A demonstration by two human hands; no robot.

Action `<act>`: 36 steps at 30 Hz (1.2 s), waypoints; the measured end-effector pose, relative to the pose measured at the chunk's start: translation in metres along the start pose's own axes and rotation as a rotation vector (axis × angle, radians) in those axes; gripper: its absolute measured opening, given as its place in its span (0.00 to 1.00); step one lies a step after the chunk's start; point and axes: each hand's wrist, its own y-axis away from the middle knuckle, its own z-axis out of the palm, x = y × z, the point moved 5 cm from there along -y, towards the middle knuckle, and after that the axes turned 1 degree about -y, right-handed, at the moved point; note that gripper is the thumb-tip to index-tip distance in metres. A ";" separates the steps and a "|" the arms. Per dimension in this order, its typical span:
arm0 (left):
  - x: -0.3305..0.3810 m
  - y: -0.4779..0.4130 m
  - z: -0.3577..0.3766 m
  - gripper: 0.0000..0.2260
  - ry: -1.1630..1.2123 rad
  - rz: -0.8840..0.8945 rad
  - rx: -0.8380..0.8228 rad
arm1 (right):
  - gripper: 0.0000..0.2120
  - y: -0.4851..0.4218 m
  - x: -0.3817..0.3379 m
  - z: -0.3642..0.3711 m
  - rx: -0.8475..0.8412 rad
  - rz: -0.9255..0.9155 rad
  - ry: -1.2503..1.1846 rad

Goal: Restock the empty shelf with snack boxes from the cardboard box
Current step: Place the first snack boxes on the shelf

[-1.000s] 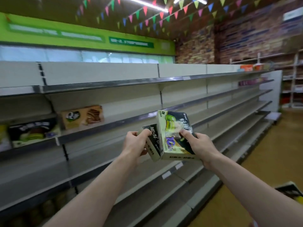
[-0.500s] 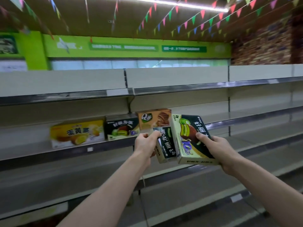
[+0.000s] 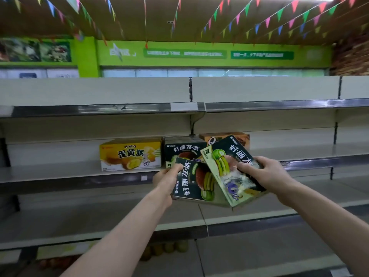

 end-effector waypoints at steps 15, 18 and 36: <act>0.012 -0.084 -0.004 0.34 -0.049 0.117 0.061 | 0.23 -0.110 -0.011 0.007 -0.233 -0.151 0.048; 0.013 -0.086 0.001 0.22 -0.004 0.097 0.074 | 0.21 -0.126 -0.010 0.005 -0.258 -0.169 0.035; 0.020 -0.120 0.003 0.15 0.067 0.136 0.064 | 0.23 -0.161 -0.033 0.021 -0.186 -0.543 0.343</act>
